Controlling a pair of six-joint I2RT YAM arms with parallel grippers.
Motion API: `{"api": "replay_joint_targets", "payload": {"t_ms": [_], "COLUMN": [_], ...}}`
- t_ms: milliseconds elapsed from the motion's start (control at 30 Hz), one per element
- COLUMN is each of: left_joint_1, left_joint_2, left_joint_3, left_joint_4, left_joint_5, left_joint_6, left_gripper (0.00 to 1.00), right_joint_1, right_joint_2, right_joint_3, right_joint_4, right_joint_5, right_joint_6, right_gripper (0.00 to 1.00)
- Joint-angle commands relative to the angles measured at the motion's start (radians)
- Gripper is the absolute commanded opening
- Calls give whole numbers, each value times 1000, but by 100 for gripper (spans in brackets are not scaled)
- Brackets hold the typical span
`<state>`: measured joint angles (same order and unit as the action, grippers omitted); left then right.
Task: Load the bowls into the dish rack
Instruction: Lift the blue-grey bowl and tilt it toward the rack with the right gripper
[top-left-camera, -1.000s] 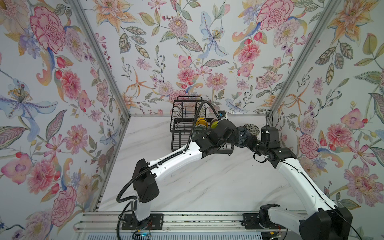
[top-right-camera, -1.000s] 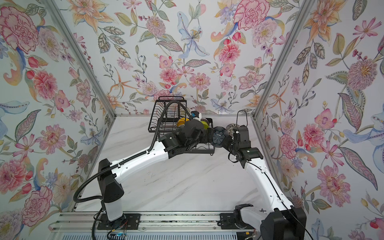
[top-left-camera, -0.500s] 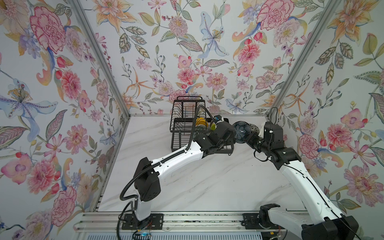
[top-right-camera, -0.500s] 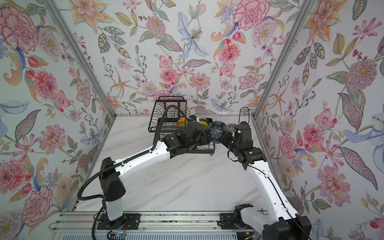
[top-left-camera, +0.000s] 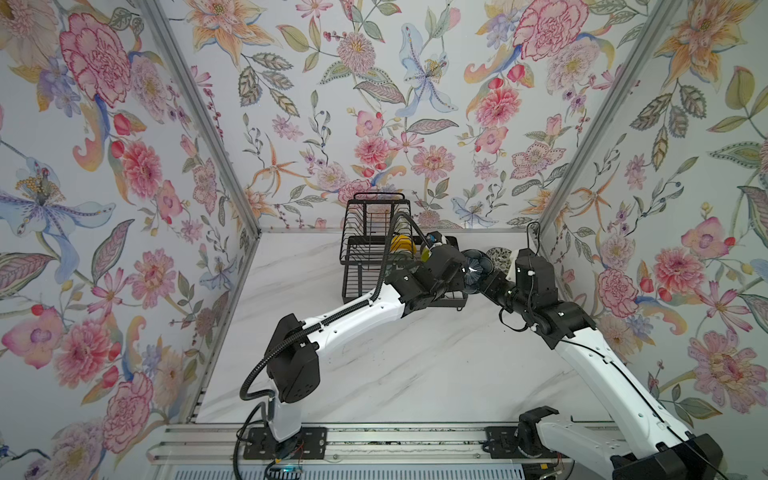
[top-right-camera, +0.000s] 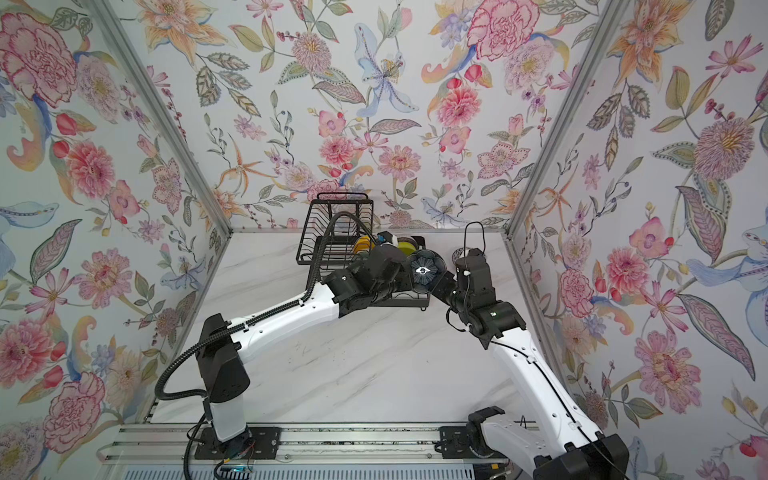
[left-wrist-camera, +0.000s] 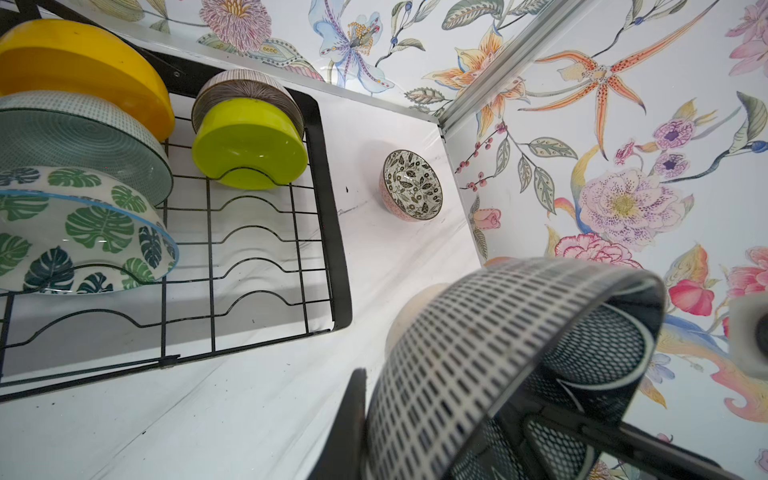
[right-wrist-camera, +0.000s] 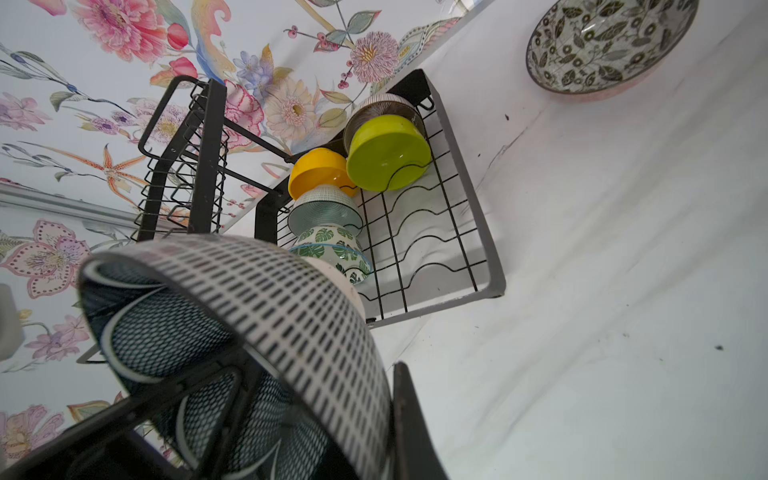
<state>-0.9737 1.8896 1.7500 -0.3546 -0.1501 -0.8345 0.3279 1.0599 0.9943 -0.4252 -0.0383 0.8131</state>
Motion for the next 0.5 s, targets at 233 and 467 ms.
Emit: {"api": "replay_joint_targets", "payload": {"t_ms": [233, 467], "left_joint_1": [20, 23], "left_joint_2": [-105, -100], "left_joint_3": [-154, -130], "left_joint_4": [114, 109], "left_joint_5": [-28, -63], "left_joint_6": [-47, 23], "left_gripper": [0, 0], "right_joint_1": [26, 34], "right_joint_2": [-38, -17], "right_joint_3": [-37, -35], "right_joint_4": [139, 151], "right_joint_5": [-12, -26], "right_joint_6": [73, 96], "right_gripper": [16, 27]}}
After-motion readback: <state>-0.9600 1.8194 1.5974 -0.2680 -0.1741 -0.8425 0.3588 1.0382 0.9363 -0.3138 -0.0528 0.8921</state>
